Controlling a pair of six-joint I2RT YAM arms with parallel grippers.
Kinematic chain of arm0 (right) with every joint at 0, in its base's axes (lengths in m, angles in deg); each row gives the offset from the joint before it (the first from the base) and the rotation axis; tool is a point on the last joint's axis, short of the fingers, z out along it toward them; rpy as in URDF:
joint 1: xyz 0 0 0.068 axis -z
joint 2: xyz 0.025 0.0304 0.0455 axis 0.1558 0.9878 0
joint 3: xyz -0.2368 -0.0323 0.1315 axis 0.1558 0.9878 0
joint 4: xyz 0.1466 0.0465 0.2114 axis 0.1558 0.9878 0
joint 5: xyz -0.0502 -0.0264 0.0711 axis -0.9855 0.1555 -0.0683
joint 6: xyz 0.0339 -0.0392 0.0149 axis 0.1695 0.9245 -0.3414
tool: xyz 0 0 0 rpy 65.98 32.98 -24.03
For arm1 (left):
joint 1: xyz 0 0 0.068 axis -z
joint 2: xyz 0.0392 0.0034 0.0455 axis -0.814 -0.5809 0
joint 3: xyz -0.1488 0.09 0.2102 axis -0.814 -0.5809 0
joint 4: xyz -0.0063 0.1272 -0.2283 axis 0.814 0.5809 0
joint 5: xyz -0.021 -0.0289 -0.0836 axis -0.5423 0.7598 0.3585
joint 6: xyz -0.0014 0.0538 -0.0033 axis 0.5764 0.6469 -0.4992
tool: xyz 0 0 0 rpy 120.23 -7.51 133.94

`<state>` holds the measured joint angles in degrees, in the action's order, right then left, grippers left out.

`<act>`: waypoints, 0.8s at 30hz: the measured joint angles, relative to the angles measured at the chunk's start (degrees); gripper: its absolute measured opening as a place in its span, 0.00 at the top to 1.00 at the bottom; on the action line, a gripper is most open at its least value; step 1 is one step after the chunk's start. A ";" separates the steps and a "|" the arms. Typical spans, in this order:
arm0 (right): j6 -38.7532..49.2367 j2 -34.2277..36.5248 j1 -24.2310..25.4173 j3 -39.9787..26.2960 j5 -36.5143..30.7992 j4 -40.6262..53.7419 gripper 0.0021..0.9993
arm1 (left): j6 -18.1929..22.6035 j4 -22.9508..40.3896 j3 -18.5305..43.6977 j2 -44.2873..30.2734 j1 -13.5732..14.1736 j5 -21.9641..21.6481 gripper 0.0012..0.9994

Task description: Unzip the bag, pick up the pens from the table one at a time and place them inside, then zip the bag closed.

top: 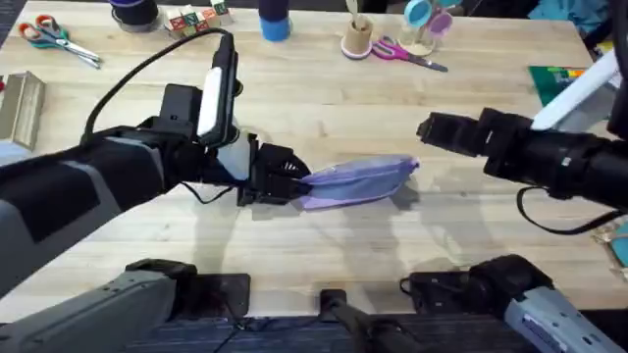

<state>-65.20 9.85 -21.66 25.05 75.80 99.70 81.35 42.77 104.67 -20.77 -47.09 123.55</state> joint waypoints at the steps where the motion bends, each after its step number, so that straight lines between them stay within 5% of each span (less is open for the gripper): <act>1: 0.18 0.01 -0.22 0.00 0.25 0.02 0.00 | 0.14 0.00 -0.01 0.00 0.02 -0.01 0.85; 6: 0.60 0.01 -0.32 0.00 1.01 0.03 0.00 | -0.07 -0.05 0.00 0.00 0.00 0.49 0.07; 7: 0.61 0.01 -0.32 0.00 1.08 0.04 0.00 | -0.12 -0.01 0.00 0.00 0.00 0.38 0.03; 13: 3.00 0.01 -0.32 0.00 1.09 0.09 0.00 | -1.11 -0.04 0.00 0.00 0.00 -2.24 0.01; 19: 7.79 0.03 -0.32 0.00 1.10 1.27 0.00 | -12.71 2.98 3.62 0.02 0.00 -8.88 0.01; 24: 11.24 0.04 -0.32 -0.62 1.10 3.28 0.00 | -19.34 14.48 12.92 1.46 -0.05 -13.12 0.00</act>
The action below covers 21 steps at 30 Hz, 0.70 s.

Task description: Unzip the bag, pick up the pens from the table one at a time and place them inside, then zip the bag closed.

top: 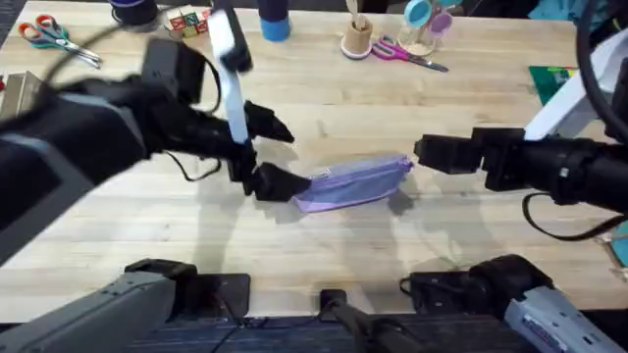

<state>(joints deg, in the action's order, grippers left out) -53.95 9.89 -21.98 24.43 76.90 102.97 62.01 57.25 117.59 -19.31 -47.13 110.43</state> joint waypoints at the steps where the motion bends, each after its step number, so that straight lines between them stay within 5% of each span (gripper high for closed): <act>1: 0.78 0.00 0.00 -0.46 -0.01 0.67 0.00 | -0.65 3.06 1.99 0.76 -0.01 -0.95 0.00; 9: 5.99 -0.02 0.00 -5.29 0.00 5.51 0.00 | -5.64 22.33 15.21 4.58 0.00 -9.74 0.00; 17: 9.75 -0.02 0.00 -7.44 -0.02 9.70 0.00 | -23.24 32.99 23.18 5.05 -0.02 -18.53 0.00; 21: 10.70 -0.02 0.00 -7.45 0.00 10.69 0.00 | -28.32 38.72 24.64 5.05 0.00 -20.02 0.00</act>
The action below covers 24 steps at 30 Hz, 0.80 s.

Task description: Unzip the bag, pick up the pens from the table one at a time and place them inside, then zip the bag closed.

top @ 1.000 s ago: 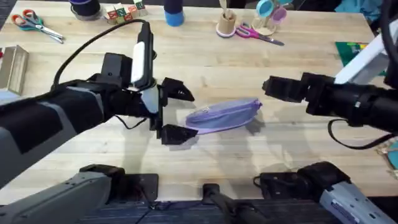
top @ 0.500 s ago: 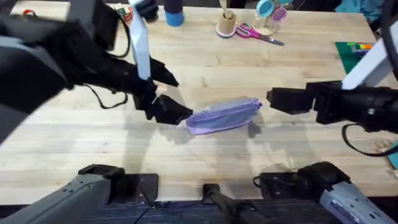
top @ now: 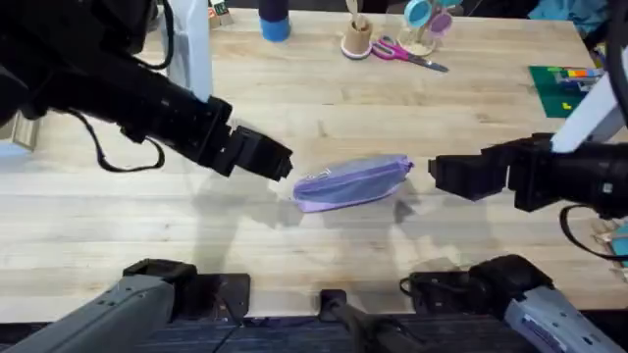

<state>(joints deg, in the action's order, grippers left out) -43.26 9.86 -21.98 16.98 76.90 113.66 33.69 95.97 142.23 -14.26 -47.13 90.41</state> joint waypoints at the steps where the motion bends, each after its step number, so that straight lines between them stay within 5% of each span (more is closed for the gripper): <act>1: 0.27 0.00 0.00 0.00 0.00 0.02 0.00 | -0.97 0.90 0.07 0.00 -0.02 -0.21 0.00; 8: 1.50 0.00 0.00 0.00 -0.02 0.02 0.00 | -4.25 1.77 0.07 0.00 0.00 -1.08 0.00; 24: 2.04 0.00 0.00 0.00 -0.02 0.09 0.00 | -4.93 1.64 0.07 0.00 0.00 -1.08 0.00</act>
<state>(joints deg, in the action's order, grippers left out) -41.21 9.86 -21.98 16.98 76.88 113.75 28.76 97.61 142.30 -14.26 -47.13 89.33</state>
